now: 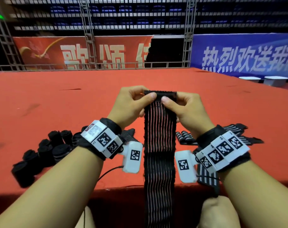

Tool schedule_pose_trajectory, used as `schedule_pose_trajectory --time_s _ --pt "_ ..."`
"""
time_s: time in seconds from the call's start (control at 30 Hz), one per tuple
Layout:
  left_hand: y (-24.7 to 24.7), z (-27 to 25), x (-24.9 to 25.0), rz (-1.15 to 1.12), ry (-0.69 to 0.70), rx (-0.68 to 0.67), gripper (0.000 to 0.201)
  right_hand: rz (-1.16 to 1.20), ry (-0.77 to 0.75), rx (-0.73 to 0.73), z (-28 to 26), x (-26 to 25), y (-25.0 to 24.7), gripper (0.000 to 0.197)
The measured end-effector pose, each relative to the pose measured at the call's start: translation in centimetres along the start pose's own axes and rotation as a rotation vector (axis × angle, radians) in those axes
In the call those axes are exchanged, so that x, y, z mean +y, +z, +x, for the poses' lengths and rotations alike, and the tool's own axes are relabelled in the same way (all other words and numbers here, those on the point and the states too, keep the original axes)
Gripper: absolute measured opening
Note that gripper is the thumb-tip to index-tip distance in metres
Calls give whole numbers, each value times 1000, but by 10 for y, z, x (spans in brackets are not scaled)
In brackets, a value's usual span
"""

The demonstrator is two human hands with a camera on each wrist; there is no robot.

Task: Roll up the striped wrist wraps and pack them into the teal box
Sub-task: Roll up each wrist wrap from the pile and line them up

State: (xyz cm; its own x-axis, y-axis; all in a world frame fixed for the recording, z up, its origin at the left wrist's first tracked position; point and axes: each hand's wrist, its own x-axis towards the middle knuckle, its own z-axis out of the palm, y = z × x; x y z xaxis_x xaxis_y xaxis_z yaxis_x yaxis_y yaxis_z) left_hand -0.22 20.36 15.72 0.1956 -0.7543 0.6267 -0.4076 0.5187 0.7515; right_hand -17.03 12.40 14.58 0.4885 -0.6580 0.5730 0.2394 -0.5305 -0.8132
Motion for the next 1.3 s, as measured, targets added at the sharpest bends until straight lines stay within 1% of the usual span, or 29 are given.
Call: schedule_pose_trajectory --time_s 0.07,0.17,0.27,0.37,0.47,0.57,0.73,0.8,0.87,0.9,0.93,0.97,1.0,1.03,1.07,1.1,1.13,1.2,1.23,1.3 --pt "1 -1 -29 73 -102 -15 18 -126 81 -4 3 30 -6 7" --pt "3 -4 -79 160 -258 -68 16 -288 202 -26 7 78 -14 13" --pt "12 -10 -126 236 -368 -115 19 -368 312 -68 8 122 -15 12" --pt "23 -9 -164 226 -486 -80 20 -418 382 -96 13 163 -14 13" --pt "30 3 -200 274 -526 -47 14 -460 454 -95 27 201 -14 15" --pt "34 18 -234 329 -551 -33 14 -494 509 -60 46 234 -13 22" --pt "44 35 -285 240 -714 17 15 -496 650 -42 72 283 -9 22" --pt "47 39 -306 223 -764 -9 13 -524 700 -50 78 300 -8 22" --pt "51 40 -319 154 -820 -46 5 -498 750 -38 81 313 -5 13" --pt "52 40 -324 129 -842 -63 20 -474 779 -36 82 317 -4 11" --pt "51 38 -330 132 -851 -79 35 -456 801 -40 82 323 -2 23" --pt "48 37 -332 174 -851 -80 44 -440 816 -52 82 328 0 37" --pt "43 37 -331 243 -837 -69 46 -426 832 -65 81 332 1 46" --pt "36 38 -330 320 -826 -58 43 -421 839 -78 81 335 1 49" --pt "28 38 -329 418 -811 -65 35 -417 843 -87 80 337 2 48" --pt "19 38 -327 541 -815 -123 28 -416 848 -93 81 337 3 44" --pt "12 37 -323 665 -835 -214 27 -415 852 -96 82 336 4 39" --pt "4 30 -316 883 -874 -393 35 -407 849 -95 84 333 8 30" --pt "3 24 -314 963 -882 -452 39 -398 840 -94 85 331 10 28" --pt "2 15 -313 1015 -864 -467 45 -387 819 -100 84 325 17 25"
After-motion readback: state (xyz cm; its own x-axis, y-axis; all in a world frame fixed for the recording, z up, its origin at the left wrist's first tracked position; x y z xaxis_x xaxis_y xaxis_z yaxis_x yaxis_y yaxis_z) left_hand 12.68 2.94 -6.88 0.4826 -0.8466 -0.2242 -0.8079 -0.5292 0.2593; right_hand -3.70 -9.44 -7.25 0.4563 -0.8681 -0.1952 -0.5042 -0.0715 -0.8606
